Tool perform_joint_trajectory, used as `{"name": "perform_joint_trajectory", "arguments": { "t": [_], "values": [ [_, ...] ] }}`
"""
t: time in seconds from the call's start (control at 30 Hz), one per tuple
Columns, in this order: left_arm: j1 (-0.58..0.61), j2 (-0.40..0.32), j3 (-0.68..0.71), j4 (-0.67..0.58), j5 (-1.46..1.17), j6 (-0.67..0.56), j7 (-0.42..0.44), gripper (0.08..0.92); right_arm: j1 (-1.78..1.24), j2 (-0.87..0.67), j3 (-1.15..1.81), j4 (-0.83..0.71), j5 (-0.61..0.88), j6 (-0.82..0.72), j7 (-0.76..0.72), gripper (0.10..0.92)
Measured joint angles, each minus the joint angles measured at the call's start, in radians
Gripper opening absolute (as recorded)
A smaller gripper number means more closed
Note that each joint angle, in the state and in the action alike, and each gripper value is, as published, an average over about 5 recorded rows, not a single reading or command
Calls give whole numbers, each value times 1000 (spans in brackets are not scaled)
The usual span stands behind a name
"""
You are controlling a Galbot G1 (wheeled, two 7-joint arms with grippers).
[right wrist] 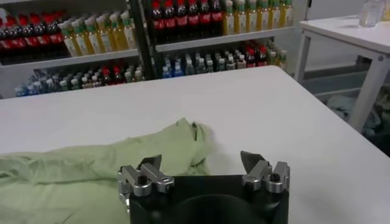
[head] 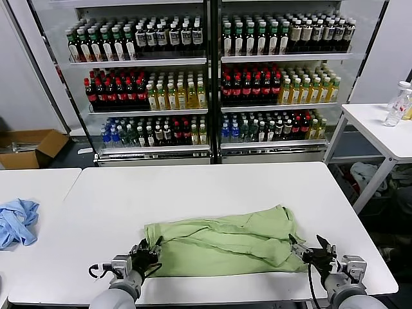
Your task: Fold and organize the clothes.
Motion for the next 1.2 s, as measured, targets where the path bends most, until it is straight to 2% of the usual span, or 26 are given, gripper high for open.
{"name": "perform_joint_trajectory", "arguments": {
  "t": [0.23,0.37,0.67,0.9,1.03,1.2],
  "values": [
    [12,16,-42,7,-102,-4,57,186,7,-14,7,0,5,4,-9,823],
    [12,33,-88,9,-172,1,87,113,18,-23,4,-6,10,5,-10,823],
    [1,124,-291,17,-314,15,128,108,57,-43,-15,-37,24,4,-11,823],
    [-12,199,-467,8,-457,29,114,108,91,-52,-30,-55,26,2,-12,823],
    [-9,200,-507,-43,-566,34,89,108,102,-57,-34,-64,26,2,-12,823],
    [-17,154,-470,-129,-695,35,61,108,107,-59,-36,-73,24,1,-12,823]
  ]
}}
